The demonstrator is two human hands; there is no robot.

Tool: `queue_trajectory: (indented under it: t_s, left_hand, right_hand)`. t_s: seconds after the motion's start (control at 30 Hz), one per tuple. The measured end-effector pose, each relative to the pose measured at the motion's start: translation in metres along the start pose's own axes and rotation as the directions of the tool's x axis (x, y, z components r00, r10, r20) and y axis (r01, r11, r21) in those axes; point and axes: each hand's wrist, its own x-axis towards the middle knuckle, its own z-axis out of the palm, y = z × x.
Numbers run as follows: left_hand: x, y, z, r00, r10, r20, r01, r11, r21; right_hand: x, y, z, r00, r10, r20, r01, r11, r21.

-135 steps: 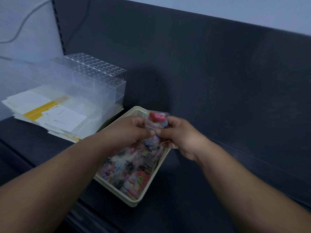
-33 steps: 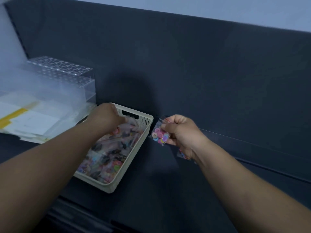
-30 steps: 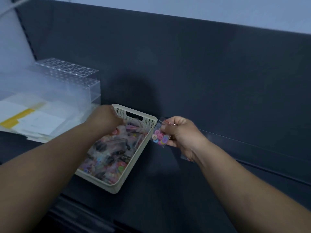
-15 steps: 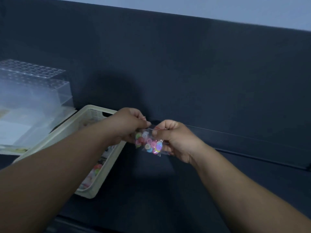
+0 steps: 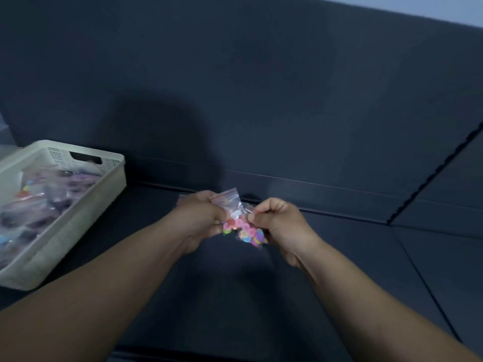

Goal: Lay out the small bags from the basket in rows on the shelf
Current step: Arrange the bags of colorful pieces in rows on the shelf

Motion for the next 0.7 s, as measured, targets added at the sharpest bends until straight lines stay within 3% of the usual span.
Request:
queue_trajectory:
  t_s: [0.17, 0.33, 0.37, 0.47, 0.6, 0.7]
  left_hand:
    - [-0.001, -0.012, 0.001, 0.993, 0.016, -0.116, -0.008, 0.998, 0.067]
    - [-0.001, -0.012, -0.009, 0.989, 0.039, -0.141, -0.02, 0.991, 0.135]
    - [-0.001, -0.011, -0.01, 0.989, 0.047, -0.143, -0.026, 0.99, 0.142]
    - [0.001, -0.011, -0.011, 0.986, 0.066, -0.156, -0.04, 0.986, 0.163]
    - [0.004, -0.015, -0.008, 0.986, 0.072, -0.149, -0.046, 0.984, 0.173]
    - [0.007, -0.016, -0.005, 0.988, 0.073, -0.139, -0.045, 0.98, 0.192]
  right_hand:
    - [0.012, 0.022, -0.045, 0.982, -0.055, -0.178, 0.019, 0.979, -0.201]
    - [0.04, 0.024, -0.048, 0.979, -0.113, -0.173, 0.067, 0.965, -0.253]
    - [0.044, 0.024, -0.049, 0.97, -0.175, -0.167, 0.101, 0.921, -0.377]
    - [0.034, 0.026, -0.055, 0.925, -0.373, -0.079, 0.185, 0.619, -0.763]
    - [0.01, 0.052, -0.056, 0.878, -0.432, 0.206, 0.373, 0.348, -0.86]
    - [0.011, 0.066, -0.058, 0.874, -0.395, 0.283, 0.398, 0.25, -0.883]
